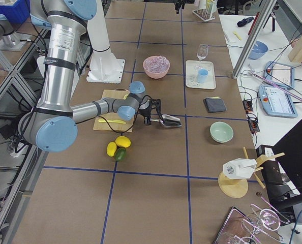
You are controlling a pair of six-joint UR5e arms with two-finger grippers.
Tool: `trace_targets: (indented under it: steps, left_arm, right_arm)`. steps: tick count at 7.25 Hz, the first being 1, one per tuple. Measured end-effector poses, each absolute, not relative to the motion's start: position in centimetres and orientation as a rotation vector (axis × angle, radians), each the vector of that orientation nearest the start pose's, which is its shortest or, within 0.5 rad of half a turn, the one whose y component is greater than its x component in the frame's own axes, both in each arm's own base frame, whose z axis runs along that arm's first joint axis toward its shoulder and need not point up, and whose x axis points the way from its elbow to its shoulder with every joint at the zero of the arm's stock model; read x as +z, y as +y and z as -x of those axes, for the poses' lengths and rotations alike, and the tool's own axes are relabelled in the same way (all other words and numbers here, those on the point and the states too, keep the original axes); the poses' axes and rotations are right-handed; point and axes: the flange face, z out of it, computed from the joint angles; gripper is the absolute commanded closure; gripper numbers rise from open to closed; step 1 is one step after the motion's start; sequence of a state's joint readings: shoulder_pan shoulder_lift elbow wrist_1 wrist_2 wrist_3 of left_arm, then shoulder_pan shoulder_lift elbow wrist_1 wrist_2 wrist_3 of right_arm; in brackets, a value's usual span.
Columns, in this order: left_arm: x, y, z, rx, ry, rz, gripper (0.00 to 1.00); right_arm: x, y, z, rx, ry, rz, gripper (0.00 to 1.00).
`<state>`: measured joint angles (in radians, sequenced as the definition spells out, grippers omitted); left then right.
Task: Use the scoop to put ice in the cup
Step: 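Lower the scoop onto the table and open the right gripper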
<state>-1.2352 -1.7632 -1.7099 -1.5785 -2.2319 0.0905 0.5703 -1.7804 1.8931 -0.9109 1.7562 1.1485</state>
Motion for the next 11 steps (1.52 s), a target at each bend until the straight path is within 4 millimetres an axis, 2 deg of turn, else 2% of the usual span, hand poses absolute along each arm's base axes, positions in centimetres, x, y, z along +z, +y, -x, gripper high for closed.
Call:
trace_targets:
  steps: [1, 2, 5, 7, 8, 9, 11]
  left_arm:
    - [49.3, -56.4, -12.0, 0.519, 0.698, -0.248, 0.00]
    - [49.2, -56.4, -12.1, 0.519, 0.698, -0.248, 0.00]
    - [49.2, -56.4, -12.0, 0.517, 0.697, -0.248, 0.00]
    - [49.2, -56.3, -11.6, 0.513, 0.696, -0.250, 0.00]
    - [49.5, -56.1, -10.6, 0.496, 0.692, -0.248, 0.00]
    - [50.2, -55.7, -8.7, 0.463, 0.687, -0.233, 0.00]
    - [52.3, -54.6, -3.6, 0.415, 0.709, -0.185, 0.00]
  right_arm:
    - [53.5, -33.5, 31.0, 0.075, -0.761, -0.211, 0.40]
    - [53.4, -33.5, 31.0, 0.080, -0.764, -0.209, 0.01]
    - [53.1, -33.5, 31.2, 0.118, -0.775, -0.195, 0.00]
    - [52.0, -33.4, 30.8, 0.116, -0.795, -0.195, 0.00]
    - [51.7, -33.5, 30.4, 0.113, -0.799, -0.193, 0.00]
    - [51.7, -34.2, 29.3, 0.108, -0.805, -0.182, 0.00]
    - [52.2, -37.0, 24.6, 0.076, -0.809, -0.161, 0.00]
